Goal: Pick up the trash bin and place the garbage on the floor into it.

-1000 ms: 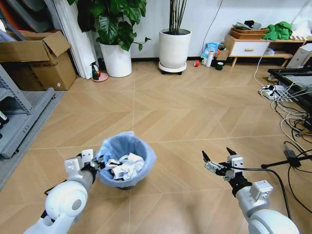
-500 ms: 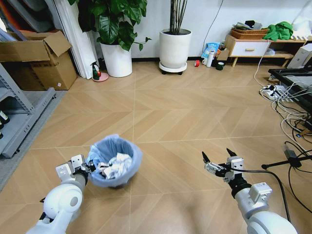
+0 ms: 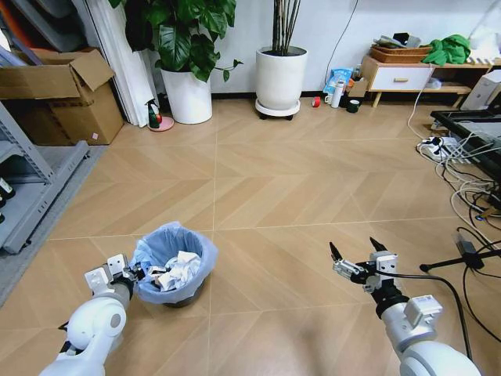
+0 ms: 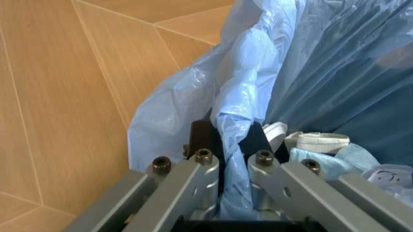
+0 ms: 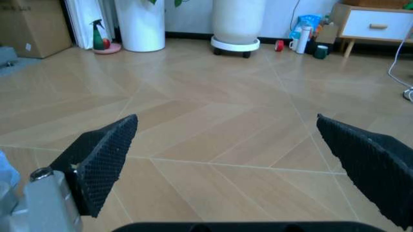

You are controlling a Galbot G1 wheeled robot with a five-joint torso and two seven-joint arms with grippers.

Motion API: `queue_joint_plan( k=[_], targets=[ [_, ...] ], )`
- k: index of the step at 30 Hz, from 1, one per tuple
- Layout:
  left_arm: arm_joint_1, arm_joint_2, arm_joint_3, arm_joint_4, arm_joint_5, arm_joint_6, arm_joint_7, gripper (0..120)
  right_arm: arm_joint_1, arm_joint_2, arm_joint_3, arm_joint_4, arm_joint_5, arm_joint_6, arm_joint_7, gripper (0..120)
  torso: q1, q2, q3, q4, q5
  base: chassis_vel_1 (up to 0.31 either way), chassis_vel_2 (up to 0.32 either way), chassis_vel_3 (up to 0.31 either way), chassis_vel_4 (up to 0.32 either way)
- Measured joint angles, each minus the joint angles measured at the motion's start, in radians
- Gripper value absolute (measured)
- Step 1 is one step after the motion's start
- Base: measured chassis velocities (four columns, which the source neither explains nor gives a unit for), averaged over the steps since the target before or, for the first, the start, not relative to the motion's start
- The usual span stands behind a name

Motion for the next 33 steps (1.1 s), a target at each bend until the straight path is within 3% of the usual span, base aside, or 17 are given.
queue_joint_plan(
  k=[22, 26, 33],
  targets=[
    [-0.015, -0.013, 0.032, 0.042, 0.032, -0.018, 0.005, 0, 0.016, -0.013, -0.002, -0.014, 0.003, -0.003, 0.004, 100, 0.000, 0.000, 0.000, -0.0001, 0.0002, 0.000, 0.000, 0.000, 0.000],
    [-0.015, -0.014, 0.040, 0.037, 0.031, -0.019, 0.004, 9, 0.024, -0.015, -0.006, -0.016, 0.004, -0.003, 0.004, 100, 0.000, 0.000, 0.000, 0.0000, 0.0000, 0.000, 0.000, 0.000, 0.000],
    [-0.017, -0.012, 0.055, 0.009, 0.027, -0.053, 0.005, 39, 0.023, -0.018, -0.006, -0.018, 0.005, -0.002, 0.003, 100, 0.000, 0.000, 0.000, -0.0001, 0.0001, 0.000, 0.000, 0.000, 0.000]
  ],
)
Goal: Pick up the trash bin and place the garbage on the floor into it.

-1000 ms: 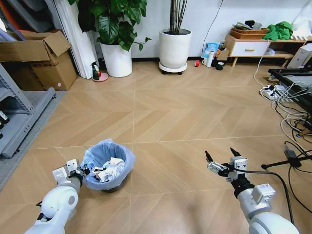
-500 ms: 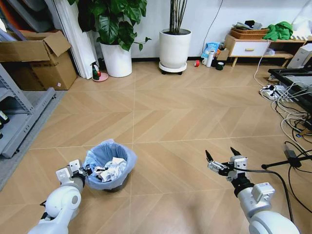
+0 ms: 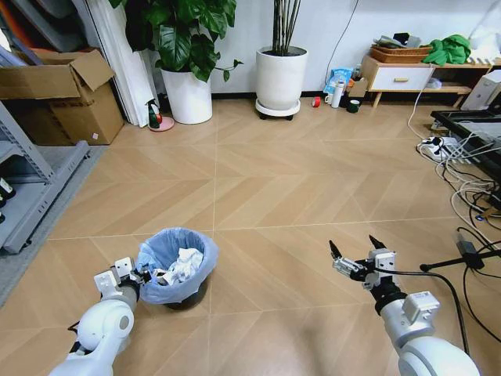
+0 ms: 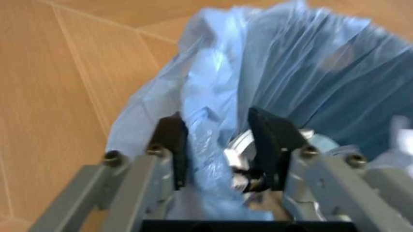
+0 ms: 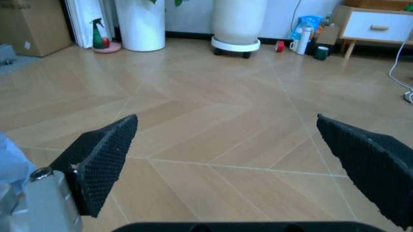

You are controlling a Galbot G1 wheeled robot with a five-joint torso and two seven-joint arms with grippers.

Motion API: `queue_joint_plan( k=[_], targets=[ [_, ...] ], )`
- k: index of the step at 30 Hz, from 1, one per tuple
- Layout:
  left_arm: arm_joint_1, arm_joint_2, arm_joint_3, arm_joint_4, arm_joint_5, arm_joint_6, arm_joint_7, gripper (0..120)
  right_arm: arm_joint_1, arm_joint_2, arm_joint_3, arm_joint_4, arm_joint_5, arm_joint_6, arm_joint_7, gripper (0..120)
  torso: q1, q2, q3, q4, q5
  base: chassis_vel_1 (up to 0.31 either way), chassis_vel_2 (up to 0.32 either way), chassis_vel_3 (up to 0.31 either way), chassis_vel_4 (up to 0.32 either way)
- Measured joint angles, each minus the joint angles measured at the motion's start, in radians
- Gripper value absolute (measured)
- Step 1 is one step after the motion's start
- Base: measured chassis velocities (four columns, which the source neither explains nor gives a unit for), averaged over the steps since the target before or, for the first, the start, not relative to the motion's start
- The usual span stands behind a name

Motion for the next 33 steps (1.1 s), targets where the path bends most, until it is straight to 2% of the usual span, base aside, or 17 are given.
queue_joint_plan(
  k=[1, 5, 6, 9, 10, 13, 15, 17, 18, 21, 22, 25, 26, 30, 33],
  targets=[
    [0.000, 0.000, 0.000, 0.000, 0.000, 0.000, 0.000, 39, 0.000, 0.000, 0.000, 0.000, 0.000, 0.000, 0.000, 100, 0.000, 0.000, 0.000, 0.0000, 0.0000, 0.000, 0.000, 0.000, 0.000],
    [0.003, 0.000, 0.005, -0.026, 0.019, -0.041, -0.044, 57, 0.005, -0.012, 0.000, 0.001, 0.009, 0.000, 0.000, 100, 0.000, 0.000, 0.000, 0.0000, 0.0001, 0.000, 0.000, 0.000, 0.000],
    [0.003, 0.000, 0.005, -0.026, 0.019, -0.041, -0.044, 57, 0.005, -0.012, 0.000, 0.001, 0.009, 0.000, 0.000, 100, 0.000, 0.000, 0.000, 0.0000, 0.0001, 0.000, 0.000, 0.000, 0.000],
    [0.015, 0.002, 0.003, -0.047, 0.062, -0.052, -0.065, 71, 0.010, -0.020, 0.001, 0.003, 0.020, -0.001, 0.001, 100, 0.000, 0.000, 0.000, 0.0001, 0.0000, 0.000, 0.000, 0.000, 0.000],
    [0.015, 0.002, 0.003, -0.047, 0.062, -0.052, -0.065, 71, 0.010, -0.020, 0.001, 0.003, 0.020, -0.001, 0.001, 100, 0.000, 0.000, 0.000, 0.0001, 0.0000, 0.000, 0.000, 0.000, 0.000],
    [0.028, 0.000, 0.002, -0.074, 0.097, -0.067, -0.075, 86, 0.018, -0.020, 0.007, 0.008, 0.037, -0.012, 0.011, 100, 0.000, 0.000, 0.000, 0.0000, -0.0002, 0.000, 0.000, 0.000, 0.000],
    [0.031, 0.000, 0.001, -0.081, 0.103, -0.070, -0.075, 87, 0.019, -0.019, 0.009, 0.009, 0.040, -0.015, 0.016, 100, 0.000, 0.000, 0.000, 0.0001, -0.0002, 0.000, 0.000, 0.000, 0.000],
    [0.051, -0.004, -0.002, -0.138, 0.173, -0.114, -0.063, 100, 0.026, -0.016, 0.021, 0.028, 0.070, -0.046, 0.079, 100, 0.000, 0.000, 0.000, 0.0001, 0.0001, 0.000, 0.000, 0.000, 0.000],
    [0.051, -0.004, -0.002, -0.138, 0.173, -0.114, -0.063, 100, 0.026, -0.016, 0.021, 0.028, 0.070, -0.046, 0.079, 100, 0.000, 0.000, 0.000, 0.0001, 0.0001, 0.000, 0.000, 0.000, 0.000],
    [0.080, -0.018, -0.001, -0.202, 0.313, -0.204, -0.019, 108, 0.015, -0.011, 0.057, 0.055, 0.091, -0.084, 0.105, 100, 0.000, 0.000, 0.000, -0.0001, 0.0002, 0.000, 0.000, 0.000, 0.000],
    [0.080, -0.018, -0.001, -0.202, 0.313, -0.204, -0.019, 108, 0.015, -0.011, 0.057, 0.055, 0.091, -0.084, 0.105, 100, 0.000, 0.000, 0.000, -0.0001, 0.0002, 0.000, 0.000, 0.000, 0.000],
    [0.144, -0.073, -0.014, -0.291, 0.501, -0.277, 0.063, 113, -0.001, 0.014, 0.107, 0.072, 0.103, -0.096, 0.113, 100, 0.000, 0.000, 0.000, 0.0000, 0.0000, 0.000, 0.000, 0.000, 0.000],
    [0.144, -0.073, -0.014, -0.291, 0.501, -0.277, 0.063, 113, -0.001, 0.014, 0.107, 0.072, 0.103, -0.096, 0.113, 100, 0.000, 0.000, 0.000, 0.0000, 0.0000, 0.000, 0.000, 0.000, 0.000],
    [0.246, -0.135, -0.024, -0.410, 0.595, -0.286, 0.131, 115, -0.004, 0.035, 0.190, 0.075, 0.102, -0.094, 0.062, 100, 0.000, 0.000, 0.000, 0.0000, 0.0001, 0.000, 0.000, 0.000, 0.000],
    [0.276, -0.161, -0.029, -0.438, 0.620, -0.290, 0.155, 114, 0.007, 0.037, 0.208, 0.075, 0.105, -0.090, 0.038, 100, 0.000, 0.000, 0.000, 0.0001, 0.0002, 0.000, 0.000, 0.000, 0.000]
  ],
)
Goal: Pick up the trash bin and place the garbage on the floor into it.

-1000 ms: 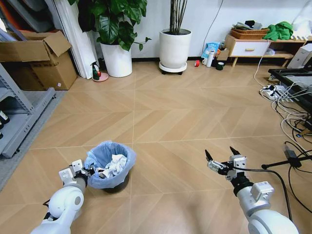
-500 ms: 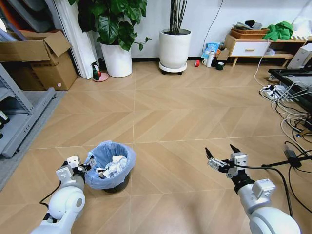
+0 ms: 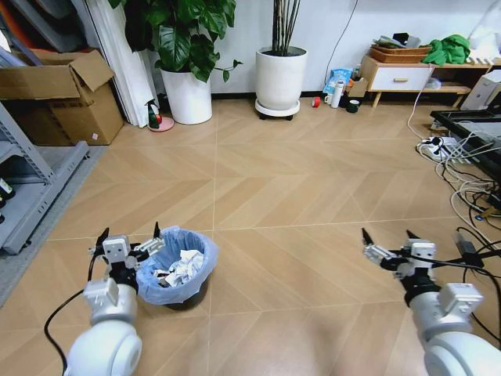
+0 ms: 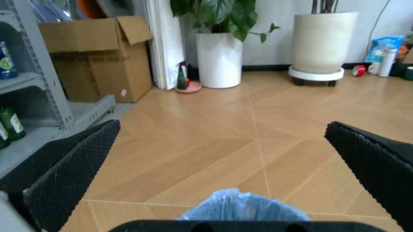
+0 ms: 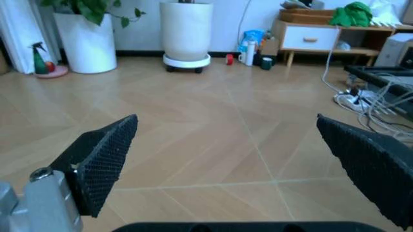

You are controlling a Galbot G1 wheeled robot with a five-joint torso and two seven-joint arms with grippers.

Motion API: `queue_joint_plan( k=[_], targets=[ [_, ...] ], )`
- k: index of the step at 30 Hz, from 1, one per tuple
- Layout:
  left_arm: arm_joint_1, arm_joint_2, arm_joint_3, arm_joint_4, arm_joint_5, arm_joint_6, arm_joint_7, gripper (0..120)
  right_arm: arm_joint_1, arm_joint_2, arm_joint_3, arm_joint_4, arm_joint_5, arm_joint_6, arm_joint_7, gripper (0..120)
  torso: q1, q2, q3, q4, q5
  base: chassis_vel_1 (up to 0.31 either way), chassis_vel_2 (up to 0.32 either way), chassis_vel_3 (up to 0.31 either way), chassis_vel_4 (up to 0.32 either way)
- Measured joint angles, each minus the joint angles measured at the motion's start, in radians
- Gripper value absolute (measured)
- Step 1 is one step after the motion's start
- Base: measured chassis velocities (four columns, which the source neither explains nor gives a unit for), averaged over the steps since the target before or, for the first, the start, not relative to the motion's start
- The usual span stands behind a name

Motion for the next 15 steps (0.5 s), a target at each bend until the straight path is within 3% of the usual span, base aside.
queue_joint_plan(
  k=[7, 15],
  targets=[
    [0.101, -0.050, 0.021, -0.072, 0.084, -0.023, 0.062, 105, -0.046, 0.064, -0.024, 0.061, -0.088, 0.062, -0.059, 100, 0.000, 0.000, 0.000, -0.0002, -0.0002, 0.000, 0.000, 0.000, 0.000],
    [0.130, -0.080, 0.053, -0.114, 0.111, -0.019, 0.056, 100, -0.086, 0.106, -0.051, 0.131, -0.198, 0.112, -0.102, 100, 0.000, 0.000, 0.000, -0.0001, -0.0004, 0.000, 0.000, 0.000, 0.000]
  ],
)
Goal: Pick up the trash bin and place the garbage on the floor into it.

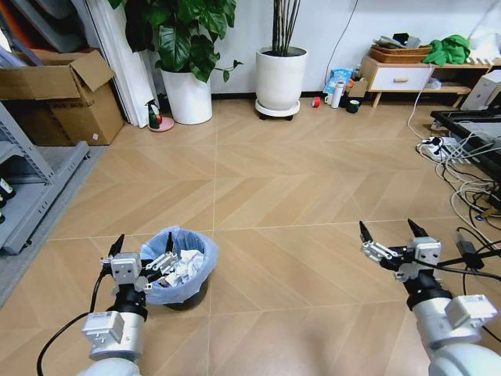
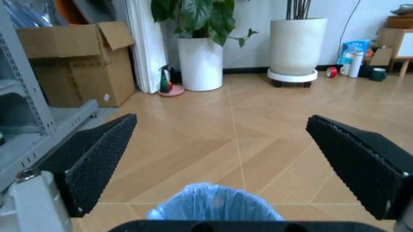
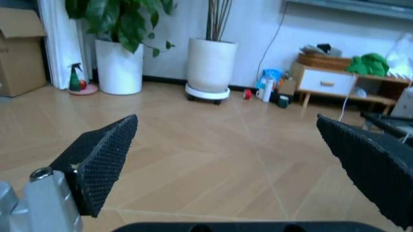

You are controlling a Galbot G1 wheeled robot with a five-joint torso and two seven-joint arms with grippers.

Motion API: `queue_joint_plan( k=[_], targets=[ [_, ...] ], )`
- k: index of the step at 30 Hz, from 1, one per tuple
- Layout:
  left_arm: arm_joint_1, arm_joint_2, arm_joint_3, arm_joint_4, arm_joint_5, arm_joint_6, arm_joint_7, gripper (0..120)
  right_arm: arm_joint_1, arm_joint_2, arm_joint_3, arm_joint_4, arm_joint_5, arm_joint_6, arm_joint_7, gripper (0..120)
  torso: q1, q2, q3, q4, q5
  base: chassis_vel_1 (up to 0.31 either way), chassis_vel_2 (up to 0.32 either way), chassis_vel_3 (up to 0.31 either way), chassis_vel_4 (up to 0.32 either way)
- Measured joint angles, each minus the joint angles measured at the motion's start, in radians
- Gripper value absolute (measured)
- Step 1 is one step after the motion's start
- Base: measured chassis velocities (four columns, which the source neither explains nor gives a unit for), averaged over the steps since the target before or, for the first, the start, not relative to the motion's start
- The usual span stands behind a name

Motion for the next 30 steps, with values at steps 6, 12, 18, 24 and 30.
queue_joint_plan(
  k=[6, 12, 18, 24, 30],
  targets=[
    [0.002, -0.016, 0.007, -0.001, 0.007, -0.018, -0.026, 100, 0.002, 0.019, -0.007, 0.018, -0.011, 0.007, -0.002, 100, 0.000, 0.000, 0.000, 0.0001, 0.0001, 0.000, 0.000, 0.000, 0.000],
    [-0.001, -0.017, 0.007, 0.001, 0.015, -0.020, -0.032, 100, 0.003, 0.030, -0.019, 0.020, -0.015, 0.018, 0.001, 100, 0.000, 0.000, 0.000, 0.0000, 0.0001, 0.000, 0.000, 0.000, 0.000],
    [-0.002, -0.016, 0.006, 0.002, 0.015, -0.019, -0.032, 100, 0.004, 0.030, -0.019, 0.020, -0.015, 0.018, 0.002, 100, 0.000, 0.000, 0.000, 0.0000, 0.0001, 0.000, 0.000, 0.000, 0.000],
    [-0.002, -0.016, 0.006, 0.003, 0.014, -0.018, -0.033, 100, 0.004, 0.030, -0.019, 0.019, -0.015, 0.018, 0.003, 100, 0.000, 0.000, 0.000, 0.0000, 0.0001, 0.000, 0.000, 0.000, 0.000],
    [-0.003, -0.015, 0.006, 0.004, 0.013, -0.018, -0.033, 100, 0.004, 0.029, -0.019, 0.018, -0.014, 0.018, 0.004, 100, 0.000, 0.000, 0.000, 0.0000, 0.0002, 0.000, 0.000, 0.000, 0.000]
  ],
)
